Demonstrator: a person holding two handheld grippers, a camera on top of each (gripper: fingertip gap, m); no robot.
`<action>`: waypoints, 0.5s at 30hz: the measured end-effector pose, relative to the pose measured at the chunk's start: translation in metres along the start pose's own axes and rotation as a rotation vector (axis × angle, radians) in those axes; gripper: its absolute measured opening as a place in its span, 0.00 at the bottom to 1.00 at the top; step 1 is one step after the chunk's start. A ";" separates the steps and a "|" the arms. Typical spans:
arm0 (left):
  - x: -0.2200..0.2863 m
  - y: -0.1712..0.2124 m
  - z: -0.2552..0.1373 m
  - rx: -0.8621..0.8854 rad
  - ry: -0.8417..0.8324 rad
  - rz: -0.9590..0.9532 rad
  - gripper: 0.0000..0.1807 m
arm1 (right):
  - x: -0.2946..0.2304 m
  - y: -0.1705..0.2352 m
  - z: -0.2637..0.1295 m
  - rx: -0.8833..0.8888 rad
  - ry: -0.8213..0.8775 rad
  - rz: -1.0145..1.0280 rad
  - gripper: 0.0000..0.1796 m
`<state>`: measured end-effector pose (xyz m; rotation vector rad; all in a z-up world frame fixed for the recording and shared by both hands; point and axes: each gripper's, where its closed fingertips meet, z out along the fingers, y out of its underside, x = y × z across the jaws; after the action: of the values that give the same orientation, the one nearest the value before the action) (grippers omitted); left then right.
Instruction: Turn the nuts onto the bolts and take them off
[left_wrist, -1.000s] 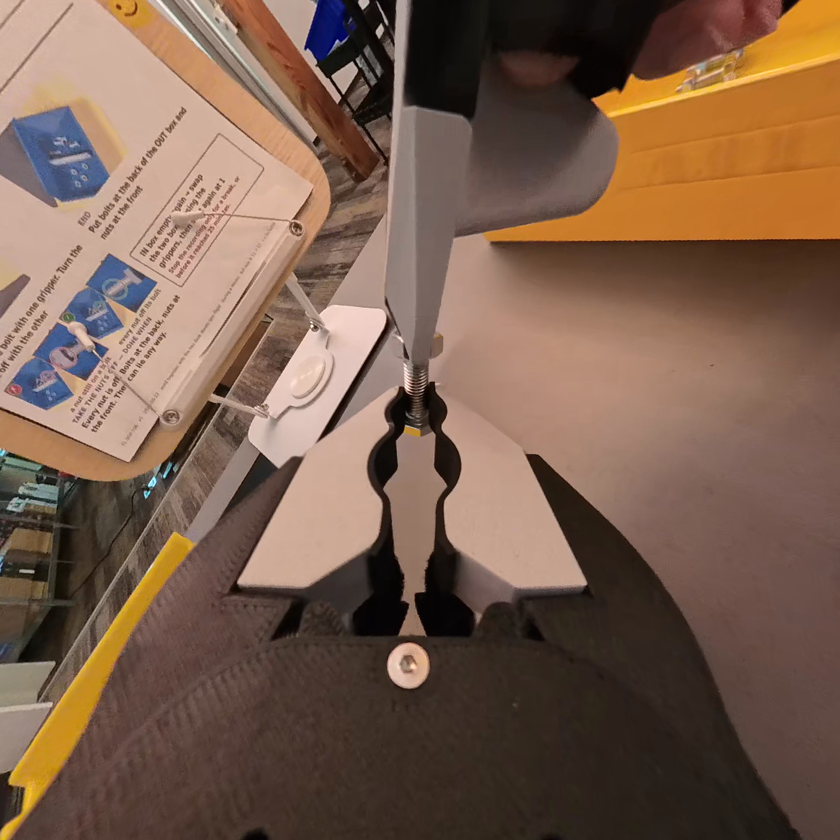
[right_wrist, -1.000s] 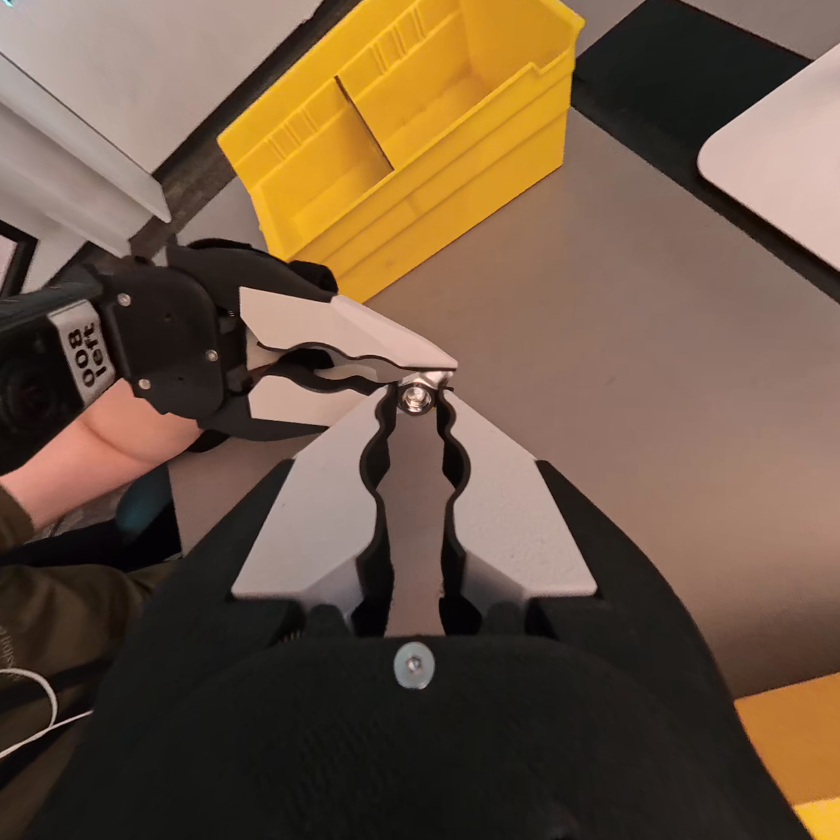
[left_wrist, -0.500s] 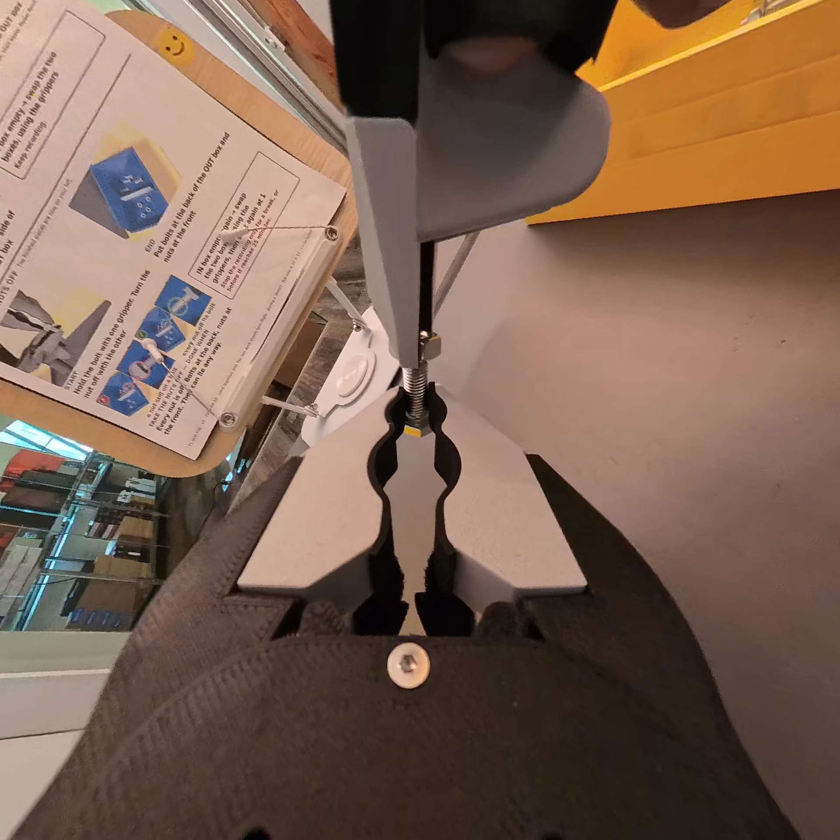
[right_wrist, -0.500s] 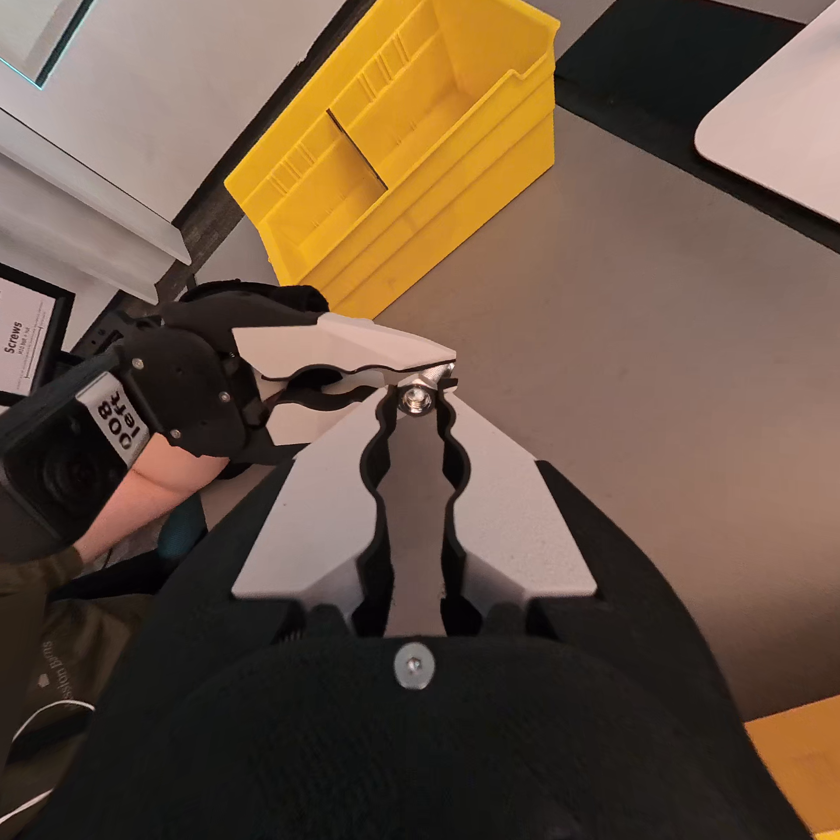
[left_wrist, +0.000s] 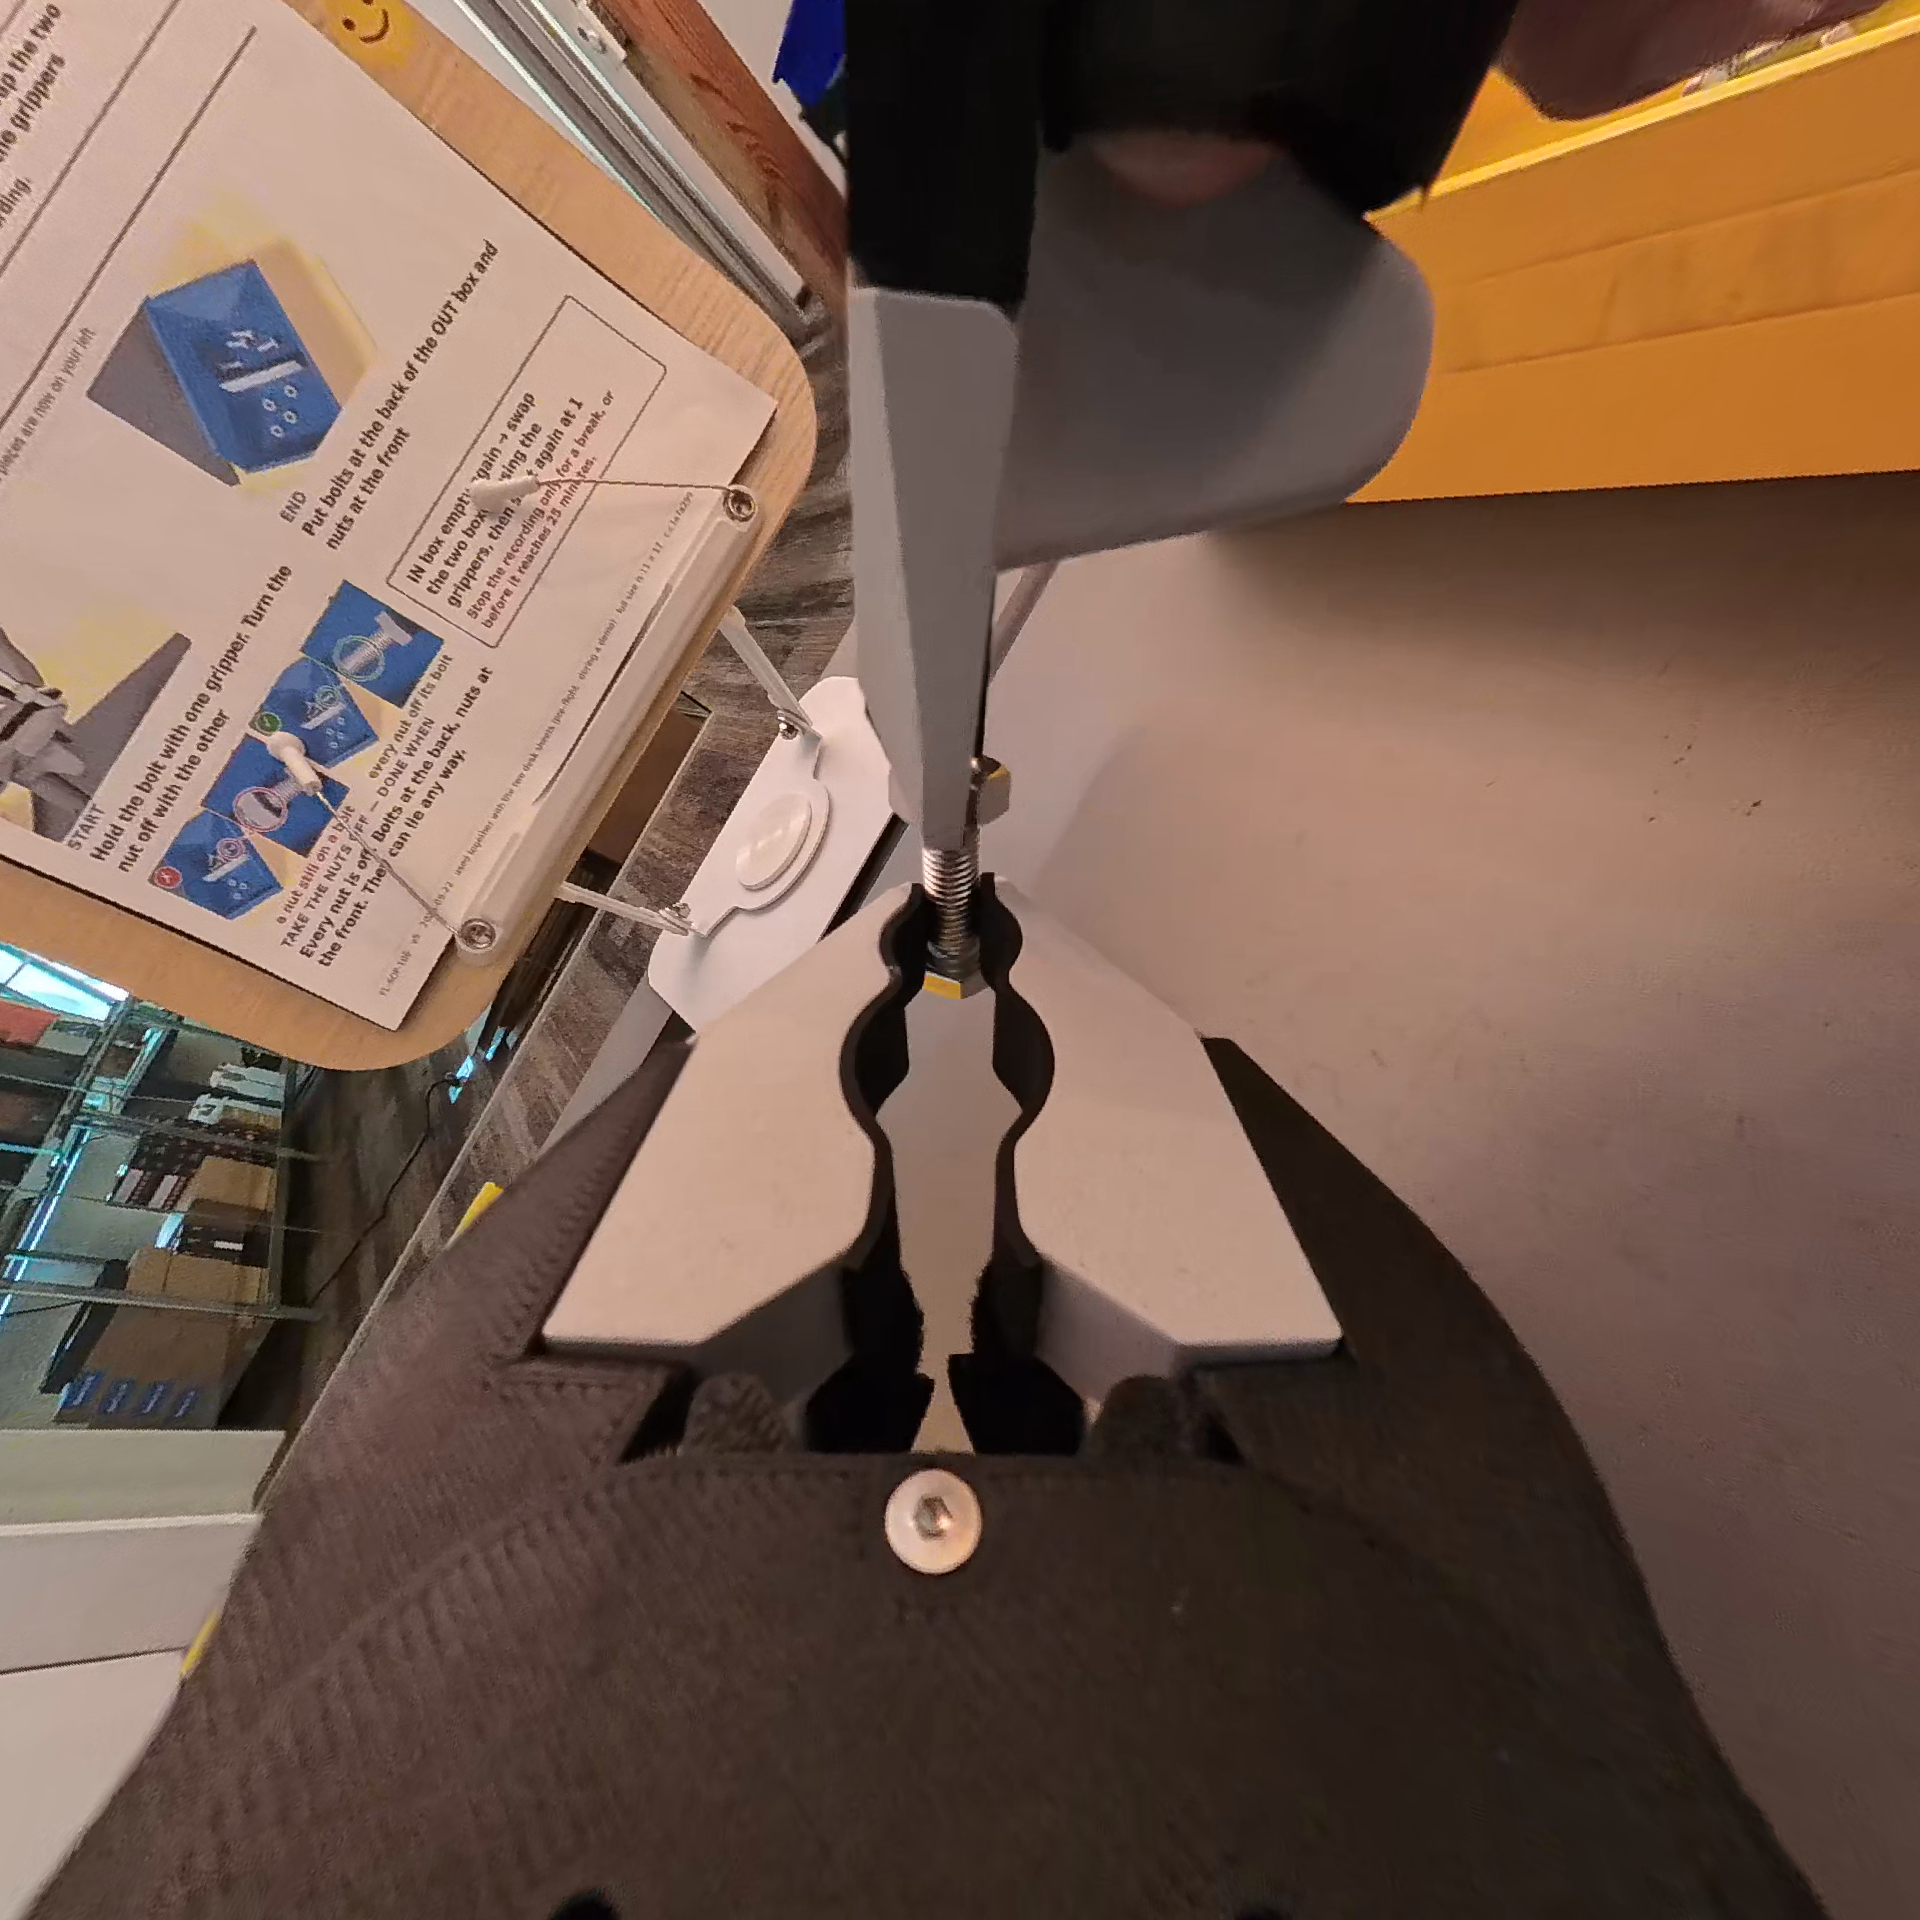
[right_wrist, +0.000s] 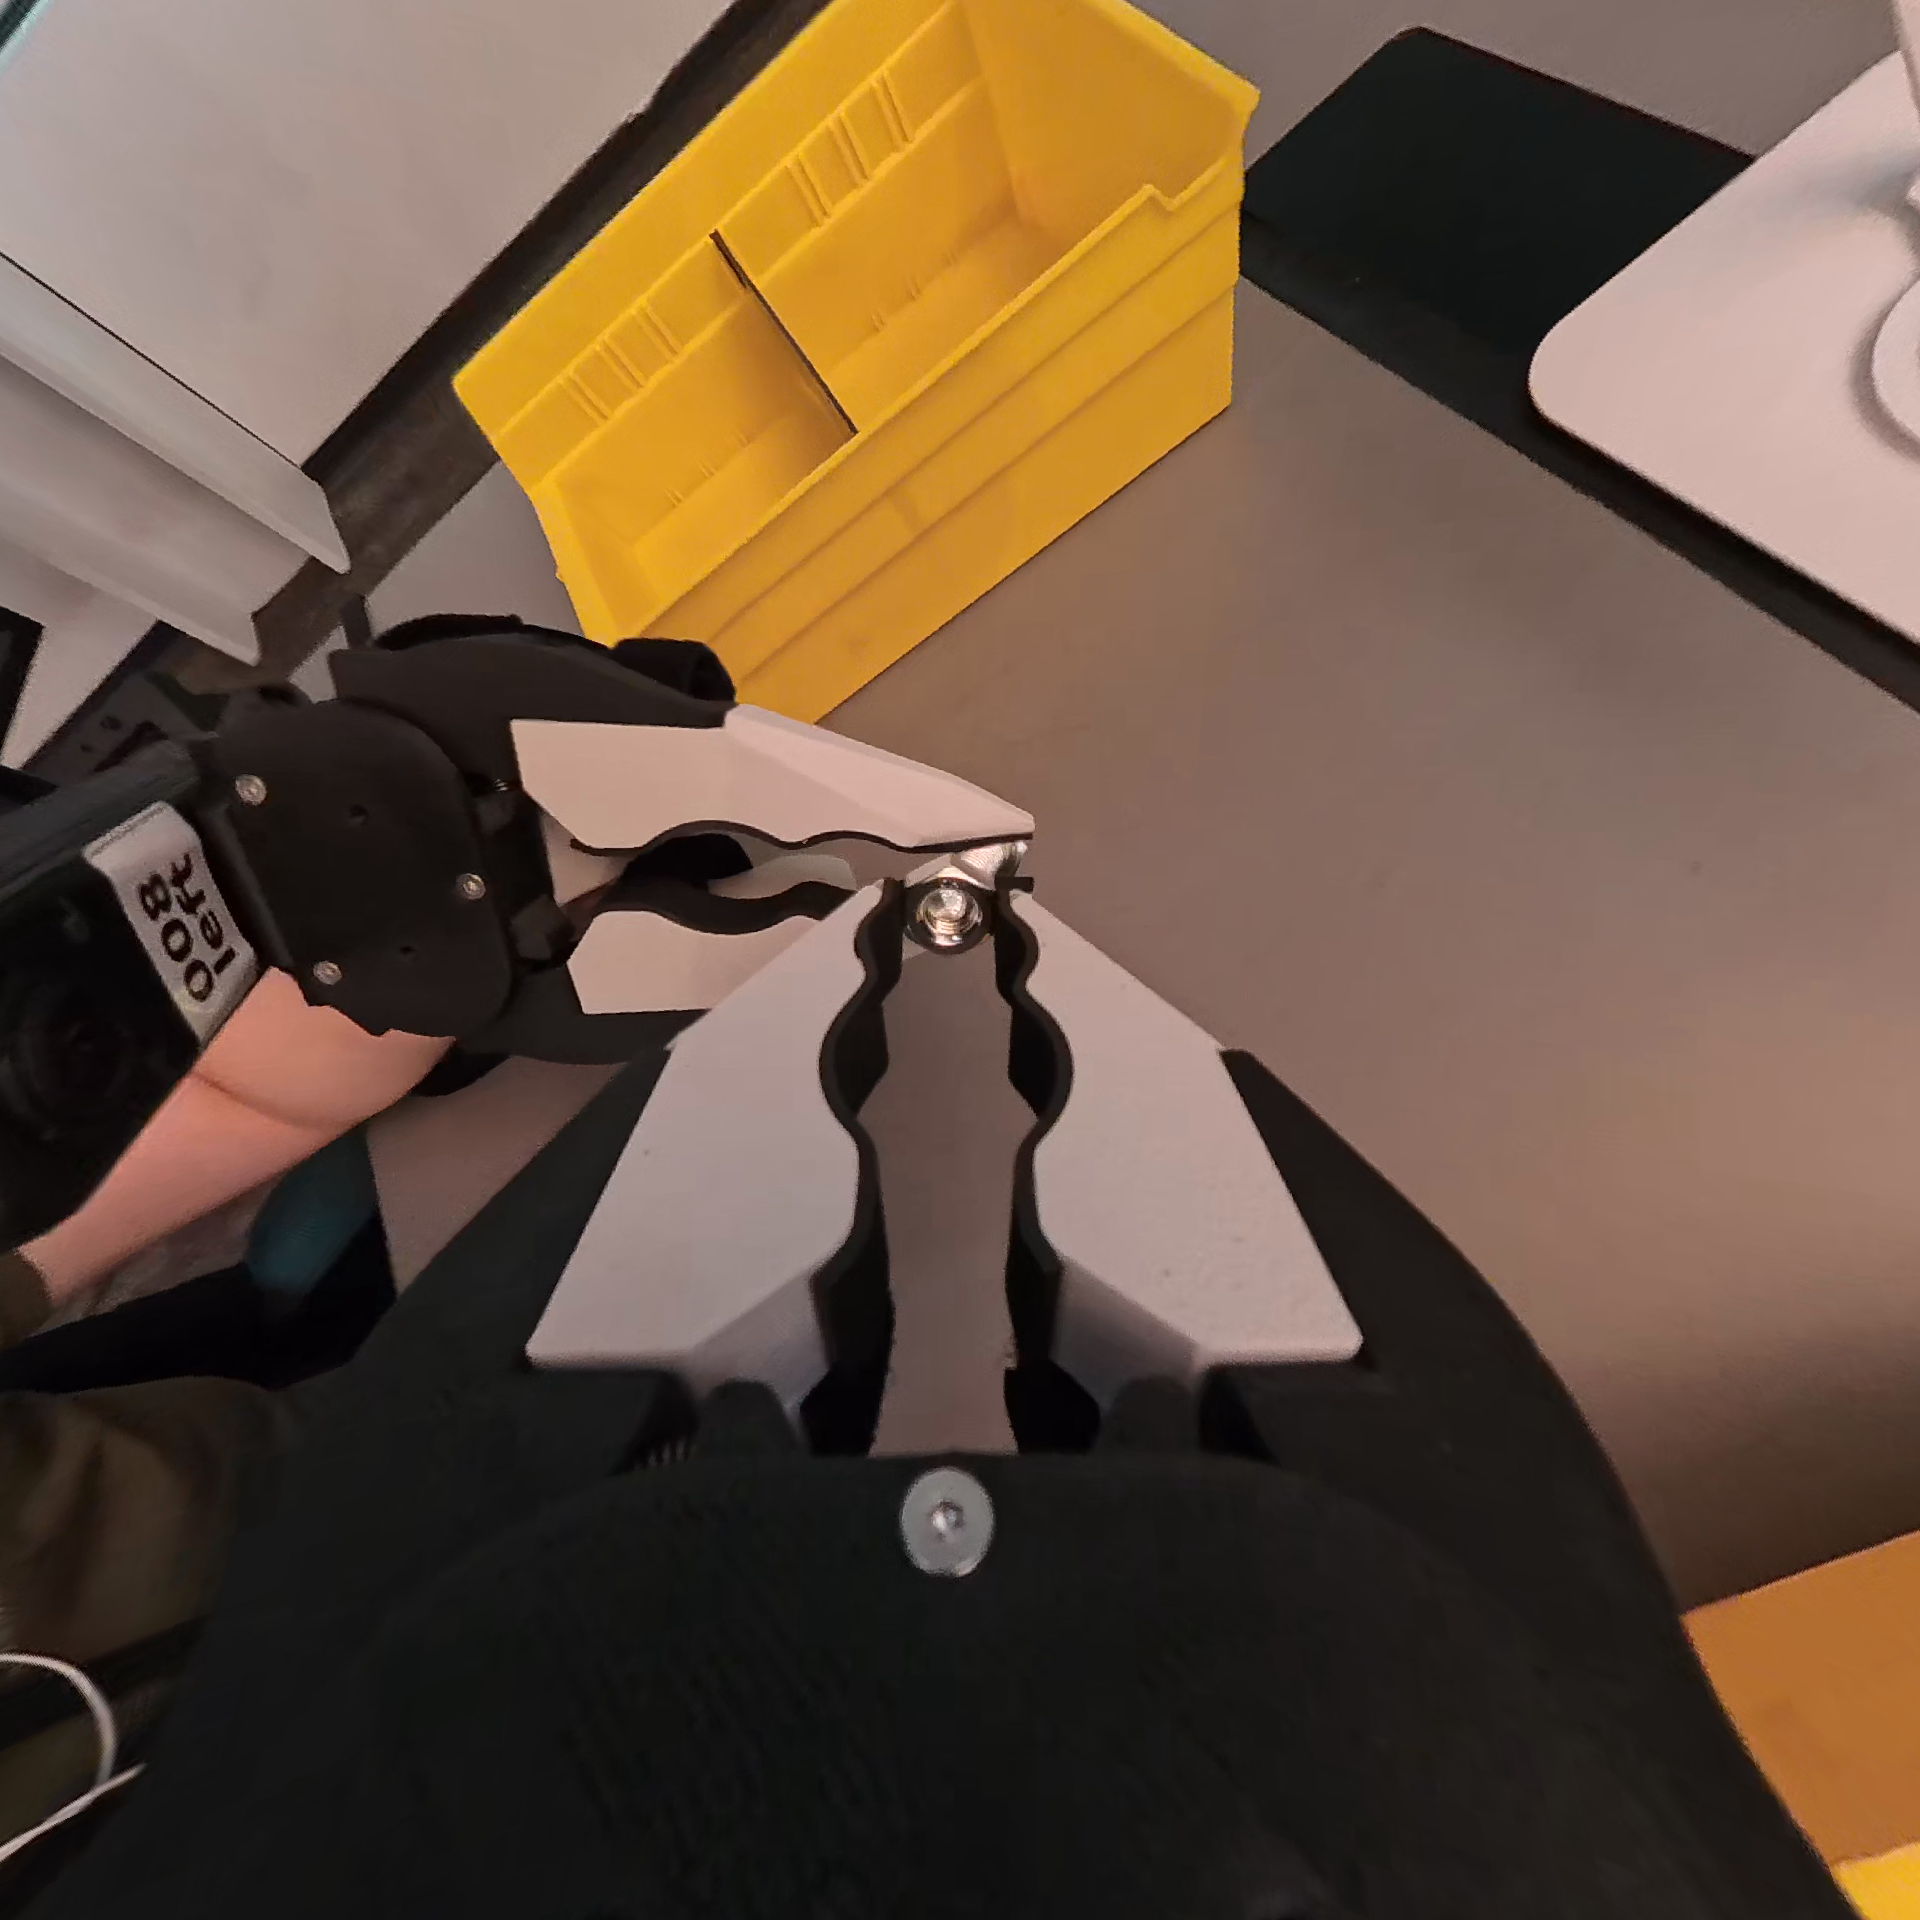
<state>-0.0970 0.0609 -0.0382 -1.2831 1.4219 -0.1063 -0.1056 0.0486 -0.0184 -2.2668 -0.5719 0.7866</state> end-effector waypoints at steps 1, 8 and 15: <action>0.000 0.000 0.000 0.003 0.003 -0.006 0.04 | 0.000 0.000 0.000 0.000 0.012 -0.028 0.09; 0.003 -0.002 0.000 0.021 0.064 -0.099 0.04 | -0.001 -0.001 0.000 -0.002 0.082 -0.149 0.09; 0.005 -0.007 -0.002 0.052 0.136 -0.218 0.04 | -0.002 -0.003 -0.001 0.003 0.115 -0.201 0.09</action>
<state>-0.0925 0.0533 -0.0365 -1.4068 1.3795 -0.3811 -0.1067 0.0491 -0.0149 -2.1936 -0.7302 0.5539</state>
